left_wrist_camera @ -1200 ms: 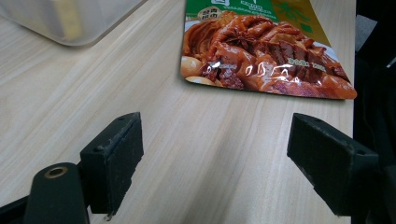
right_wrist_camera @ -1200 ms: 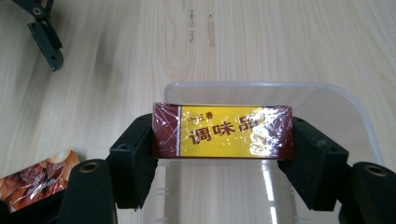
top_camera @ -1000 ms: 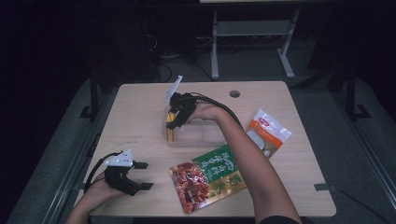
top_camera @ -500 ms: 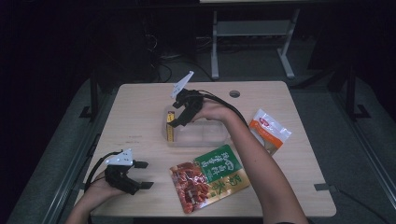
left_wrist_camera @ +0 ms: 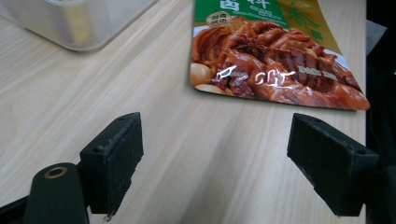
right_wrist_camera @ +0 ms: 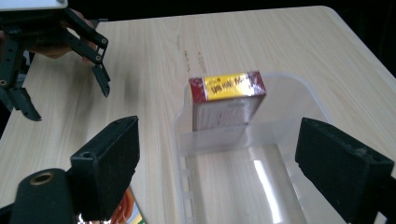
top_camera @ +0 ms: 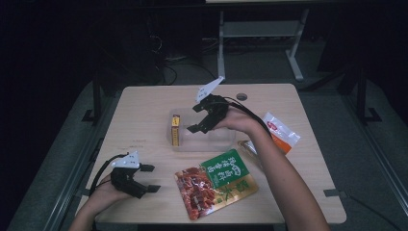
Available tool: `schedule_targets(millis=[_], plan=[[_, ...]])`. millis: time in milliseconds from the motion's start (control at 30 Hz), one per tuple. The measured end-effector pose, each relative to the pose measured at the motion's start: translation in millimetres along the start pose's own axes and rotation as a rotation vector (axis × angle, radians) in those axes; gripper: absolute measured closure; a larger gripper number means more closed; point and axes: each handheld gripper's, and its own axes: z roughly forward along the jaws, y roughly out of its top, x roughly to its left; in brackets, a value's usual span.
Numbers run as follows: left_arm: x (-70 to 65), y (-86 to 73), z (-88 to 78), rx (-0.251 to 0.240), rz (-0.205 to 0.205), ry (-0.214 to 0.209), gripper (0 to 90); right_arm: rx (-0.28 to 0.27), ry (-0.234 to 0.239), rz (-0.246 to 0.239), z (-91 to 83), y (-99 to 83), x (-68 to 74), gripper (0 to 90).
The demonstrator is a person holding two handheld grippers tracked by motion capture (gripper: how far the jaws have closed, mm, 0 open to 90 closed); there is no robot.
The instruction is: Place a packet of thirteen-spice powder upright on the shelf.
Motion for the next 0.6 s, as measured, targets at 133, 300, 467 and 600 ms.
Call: schedule_targets(millis=[133, 300, 467, 600], plan=[[1.0, 4.2, 0.8, -0.015, -0.016, 0.010, 17.7, -0.027, -0.026, 0.027, -13.7, -14.5, 6.9, 13.4], [2.3, 9.7, 1.9, 0.008, 0.000, 0.030, 17.7, -0.055, -0.058, 0.076, -28.6, -36.1, 16.0, 13.4], [1.0, 14.3, 4.5, 0.003, 0.005, 0.027, 17.8, -0.040, -0.119, 0.131, -37.3, -58.5, 27.6, 13.5], [0.1, 14.0, 6.5, 0.010, 0.018, 0.027, 17.8, -0.011, -0.177, 0.158, -38.5, -76.9, 36.5, 13.8]])
